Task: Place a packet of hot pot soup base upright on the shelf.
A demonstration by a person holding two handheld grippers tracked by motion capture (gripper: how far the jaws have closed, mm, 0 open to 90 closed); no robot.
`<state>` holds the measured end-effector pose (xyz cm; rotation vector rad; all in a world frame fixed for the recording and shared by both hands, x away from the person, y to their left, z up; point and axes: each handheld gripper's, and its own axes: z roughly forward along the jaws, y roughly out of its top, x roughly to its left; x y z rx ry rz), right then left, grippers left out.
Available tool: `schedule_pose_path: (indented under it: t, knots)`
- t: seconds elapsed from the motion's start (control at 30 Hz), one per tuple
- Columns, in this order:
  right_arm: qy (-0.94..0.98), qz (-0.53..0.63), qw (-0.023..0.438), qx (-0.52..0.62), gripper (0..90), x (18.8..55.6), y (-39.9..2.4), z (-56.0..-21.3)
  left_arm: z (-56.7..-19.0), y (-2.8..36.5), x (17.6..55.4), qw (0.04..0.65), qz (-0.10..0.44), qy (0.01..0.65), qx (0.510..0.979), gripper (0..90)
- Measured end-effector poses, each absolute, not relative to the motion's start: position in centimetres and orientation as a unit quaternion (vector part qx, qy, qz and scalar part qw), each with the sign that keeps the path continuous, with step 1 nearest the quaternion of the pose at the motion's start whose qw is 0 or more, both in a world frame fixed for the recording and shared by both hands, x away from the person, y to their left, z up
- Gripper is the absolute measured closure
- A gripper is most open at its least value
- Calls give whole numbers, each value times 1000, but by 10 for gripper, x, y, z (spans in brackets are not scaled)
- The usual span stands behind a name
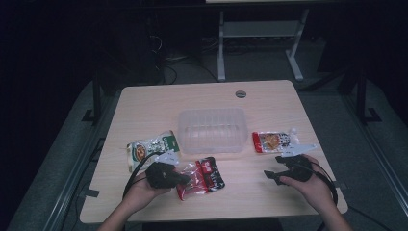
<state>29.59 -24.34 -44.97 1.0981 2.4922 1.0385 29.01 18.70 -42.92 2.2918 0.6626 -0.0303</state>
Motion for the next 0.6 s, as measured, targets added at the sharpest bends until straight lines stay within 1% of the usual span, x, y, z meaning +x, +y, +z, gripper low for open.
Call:
schedule_pose_path:
  t: [0.23,0.6]
  knots:
    - [851,351,110,375,247,296,-243,-451,-433,200,295,351,-15,258,900,896]
    - [852,351,110,373,247,296,-245,-452,-439,206,298,324,-16,266,908,895]
